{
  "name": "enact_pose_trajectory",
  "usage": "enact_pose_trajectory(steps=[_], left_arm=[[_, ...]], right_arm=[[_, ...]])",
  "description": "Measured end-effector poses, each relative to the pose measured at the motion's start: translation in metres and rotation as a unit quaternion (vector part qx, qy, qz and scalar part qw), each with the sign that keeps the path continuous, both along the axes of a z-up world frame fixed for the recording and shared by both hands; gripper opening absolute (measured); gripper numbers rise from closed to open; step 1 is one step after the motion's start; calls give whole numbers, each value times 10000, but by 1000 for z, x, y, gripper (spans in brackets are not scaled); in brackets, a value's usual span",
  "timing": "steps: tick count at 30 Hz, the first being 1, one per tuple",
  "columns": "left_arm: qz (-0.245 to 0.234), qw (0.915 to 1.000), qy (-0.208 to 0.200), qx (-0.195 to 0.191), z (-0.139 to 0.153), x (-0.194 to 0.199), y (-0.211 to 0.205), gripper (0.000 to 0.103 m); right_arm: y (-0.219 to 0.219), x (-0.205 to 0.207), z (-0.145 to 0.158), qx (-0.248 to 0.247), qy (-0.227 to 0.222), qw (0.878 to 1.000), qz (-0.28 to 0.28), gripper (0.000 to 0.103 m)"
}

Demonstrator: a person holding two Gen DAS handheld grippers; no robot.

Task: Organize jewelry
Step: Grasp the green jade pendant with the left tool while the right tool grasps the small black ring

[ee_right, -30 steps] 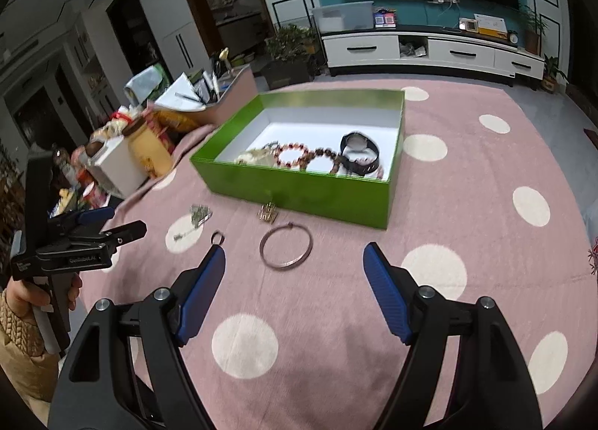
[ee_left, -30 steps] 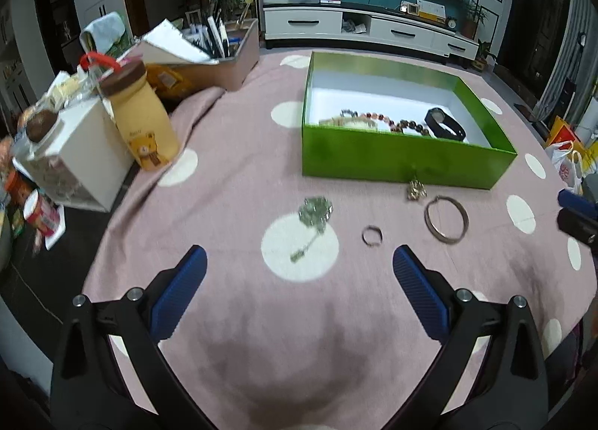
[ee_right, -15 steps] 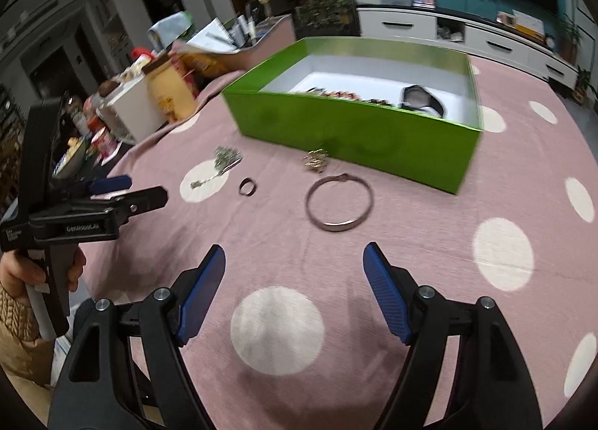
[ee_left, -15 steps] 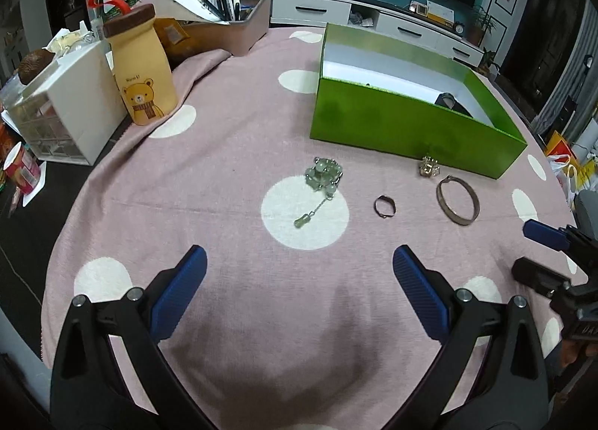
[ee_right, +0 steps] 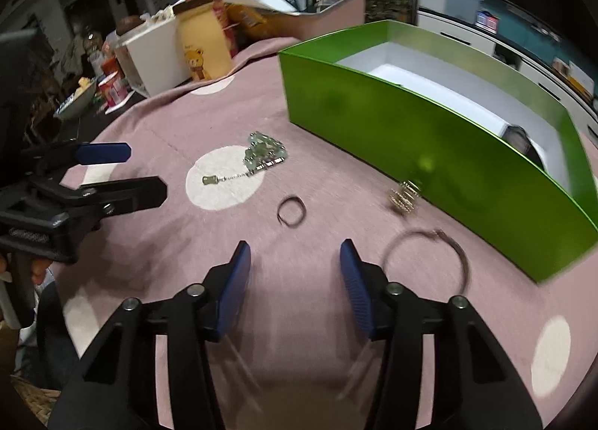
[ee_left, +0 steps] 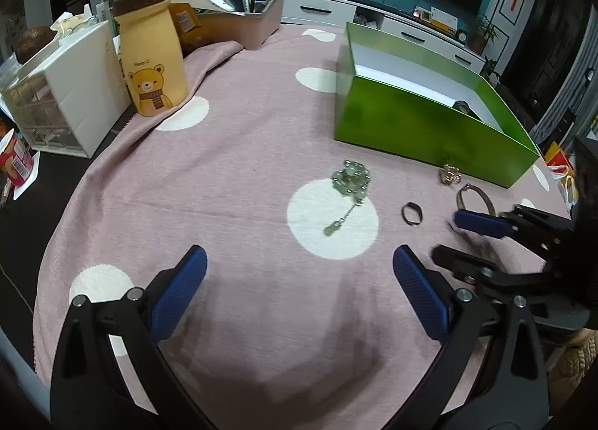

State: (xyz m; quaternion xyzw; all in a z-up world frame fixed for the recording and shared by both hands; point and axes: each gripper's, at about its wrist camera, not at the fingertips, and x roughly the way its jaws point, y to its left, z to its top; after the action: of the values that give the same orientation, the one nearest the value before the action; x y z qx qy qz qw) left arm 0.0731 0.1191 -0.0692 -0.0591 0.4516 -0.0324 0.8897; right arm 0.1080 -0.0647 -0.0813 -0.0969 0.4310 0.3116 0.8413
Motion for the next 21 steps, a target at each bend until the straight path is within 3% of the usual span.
enact_pose_trajectory(steps=[4,8,13,21], left_arm=[[18,10000,-18,-35,-1,2,5,101],[3,10000,-23,-45,-3,6,6,101],[-92,9999,-33,-38,-5,14,0,101],[-394,9991,-145,94,-2,36,-27,101]], right_arm=[[15,13,-4,-114,-62,9999,113,43],[23,20,-4,-271,-183,9993,202,19],[16,22,-3,-241,-244,9993,139,19],[-34,18,21,374,-333,9973,-536,19]])
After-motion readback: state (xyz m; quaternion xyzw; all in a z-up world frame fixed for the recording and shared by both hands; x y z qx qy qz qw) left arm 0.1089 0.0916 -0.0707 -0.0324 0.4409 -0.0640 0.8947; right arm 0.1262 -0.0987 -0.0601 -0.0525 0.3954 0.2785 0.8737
